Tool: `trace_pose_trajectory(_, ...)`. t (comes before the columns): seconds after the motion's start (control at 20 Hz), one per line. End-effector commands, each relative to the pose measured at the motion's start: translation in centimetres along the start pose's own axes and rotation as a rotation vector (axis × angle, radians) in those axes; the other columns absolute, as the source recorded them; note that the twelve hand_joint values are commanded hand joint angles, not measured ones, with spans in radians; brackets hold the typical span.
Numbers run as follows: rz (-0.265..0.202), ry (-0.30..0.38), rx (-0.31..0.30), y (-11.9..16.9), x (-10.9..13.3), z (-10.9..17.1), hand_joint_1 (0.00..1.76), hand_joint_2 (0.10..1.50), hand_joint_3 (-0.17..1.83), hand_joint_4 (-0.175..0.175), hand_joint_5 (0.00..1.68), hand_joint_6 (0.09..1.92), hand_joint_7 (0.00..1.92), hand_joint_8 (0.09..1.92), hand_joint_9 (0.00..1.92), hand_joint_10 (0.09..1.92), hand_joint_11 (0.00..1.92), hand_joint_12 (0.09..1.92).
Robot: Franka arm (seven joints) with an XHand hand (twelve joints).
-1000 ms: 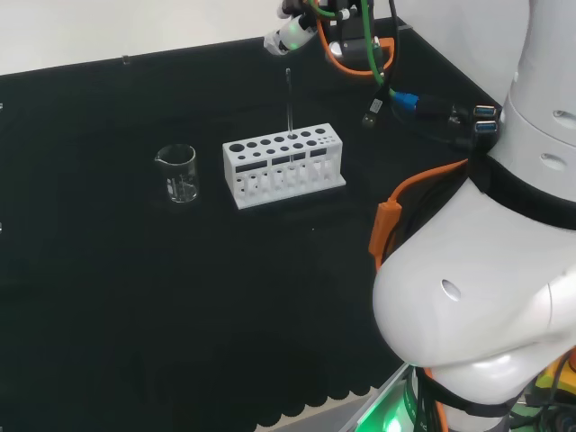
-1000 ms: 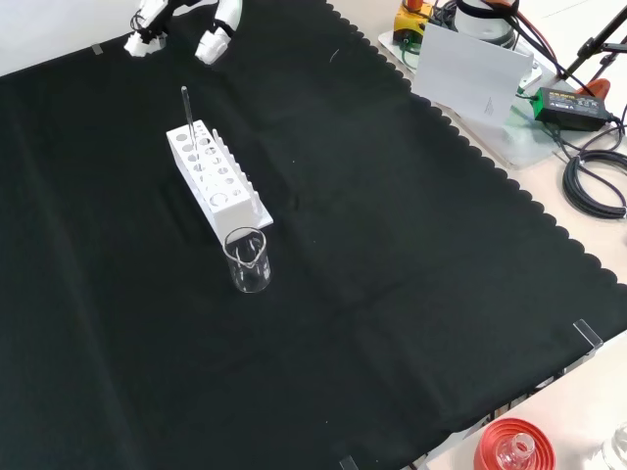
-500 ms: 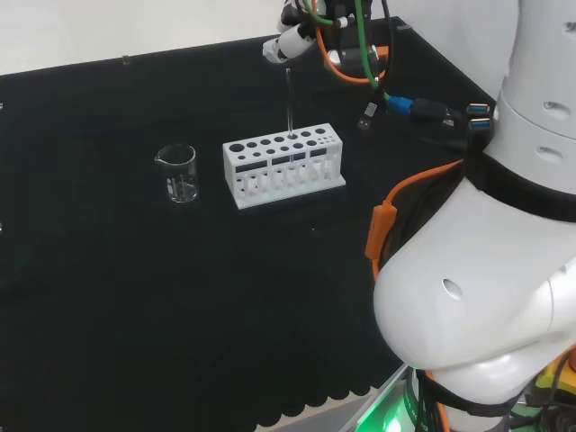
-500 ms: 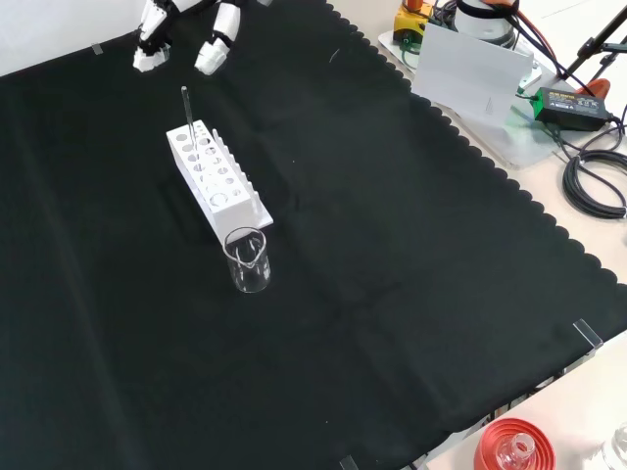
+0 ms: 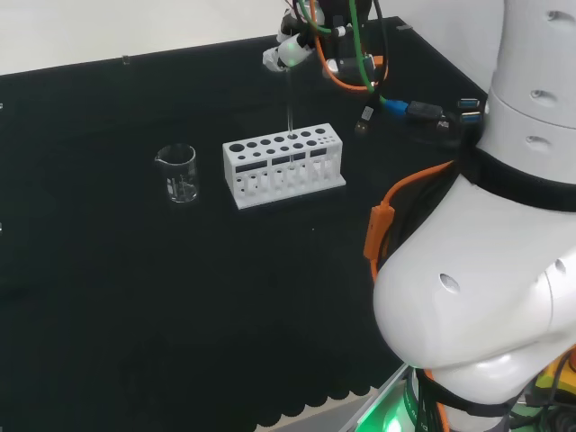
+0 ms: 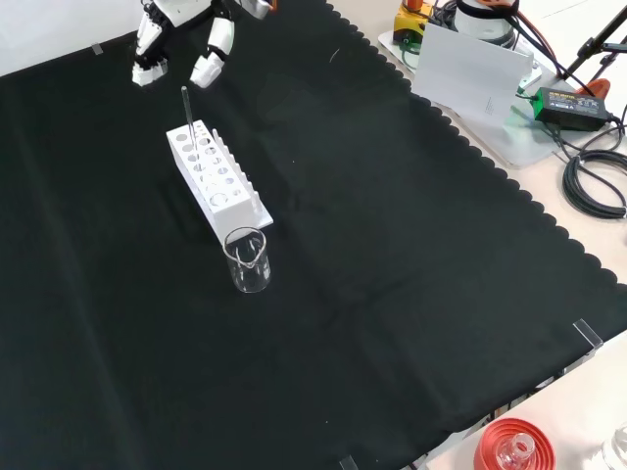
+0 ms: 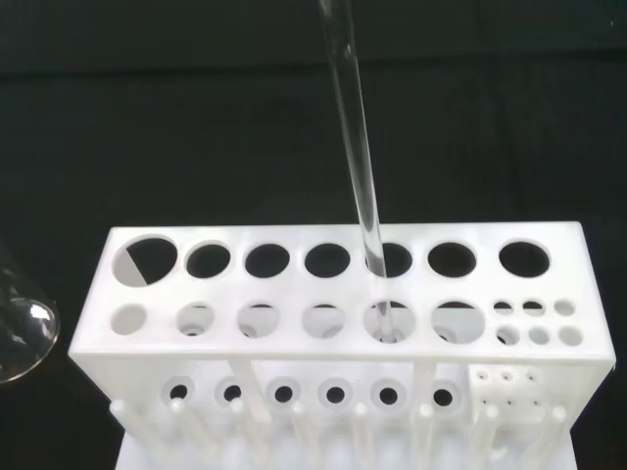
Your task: Take the glass rod from the white test tube rack.
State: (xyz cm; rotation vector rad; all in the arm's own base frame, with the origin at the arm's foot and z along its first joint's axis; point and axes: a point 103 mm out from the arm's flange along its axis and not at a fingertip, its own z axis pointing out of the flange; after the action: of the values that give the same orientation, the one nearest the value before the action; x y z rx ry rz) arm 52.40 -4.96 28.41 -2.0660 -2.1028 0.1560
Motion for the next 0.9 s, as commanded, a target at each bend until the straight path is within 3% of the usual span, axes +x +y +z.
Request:
trace_pose_trajectory(0.05, 0.006, -0.008, 0.008, 0.6, -0.2, 1.6, 0.48, 0.92, 0.41, -0.138, 0.29, 0.63, 0.57, 0.88, 0.78, 0.78, 0.75, 1.28)
trace_pose_trajectory(0.35, 0.006, -0.035, 0.030, 0.2, 0.6, 2.4, 0.49, 0.92, 0.42, -0.147, 0.30, 0.71, 0.62, 0.87, 0.84, 0.76, 0.79, 1.26)
trace_pose_trajectory(0.65, -0.003, -0.021, 0.032, 0.6, -0.1, 3.9, 0.53, 0.91, 0.43, -0.157, 0.33, 0.79, 0.69, 0.86, 0.90, 0.73, 0.84, 1.24)
trace_pose_trajectory(0.9, 0.000, -0.019, 0.038, 0.9, -0.4, 4.5, 0.66, 0.90, 0.43, -0.170, 0.40, 0.88, 0.74, 0.85, 0.95, 0.71, 0.87, 1.23)
